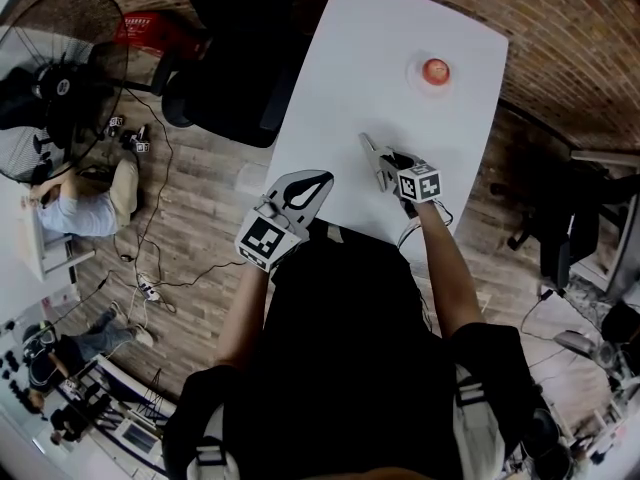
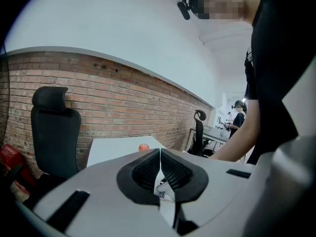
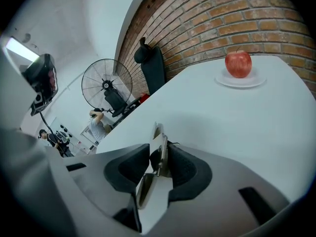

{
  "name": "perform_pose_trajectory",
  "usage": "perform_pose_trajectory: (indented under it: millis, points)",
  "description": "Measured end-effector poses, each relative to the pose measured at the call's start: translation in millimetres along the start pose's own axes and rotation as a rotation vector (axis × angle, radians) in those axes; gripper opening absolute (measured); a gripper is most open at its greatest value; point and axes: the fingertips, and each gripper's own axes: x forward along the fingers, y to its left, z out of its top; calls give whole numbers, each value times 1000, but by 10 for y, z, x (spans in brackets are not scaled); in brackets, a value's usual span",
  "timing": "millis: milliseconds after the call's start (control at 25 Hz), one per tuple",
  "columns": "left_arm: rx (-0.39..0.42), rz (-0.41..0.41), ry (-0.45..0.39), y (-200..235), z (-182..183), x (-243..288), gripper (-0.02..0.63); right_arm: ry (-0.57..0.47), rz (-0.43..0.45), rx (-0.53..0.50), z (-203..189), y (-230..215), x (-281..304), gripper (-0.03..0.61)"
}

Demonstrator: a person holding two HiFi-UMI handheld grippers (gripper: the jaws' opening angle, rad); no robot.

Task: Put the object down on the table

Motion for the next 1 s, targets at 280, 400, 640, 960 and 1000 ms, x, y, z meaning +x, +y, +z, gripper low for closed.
perform_pose_trajectory:
  millis: [280,400,640,960,1000]
  points:
    - [-40,-5,-31,7,90,39,21,-31,-3,14,9,-29,-39,118]
    - [-16,-14,-11,-24,62,81,21,-48,0,35,12,-70,-82,118]
    - [-5,-32,-8,-42,65,106,21,-66,-8,50,32,-79,-132,118]
    - [3,-43,-13,-47,54,110,21,-103,-30,63,74,-97,-230,118]
    - [3,-45,-14,-49,58,112,21,-105,-32,62,81,-98,-241,118]
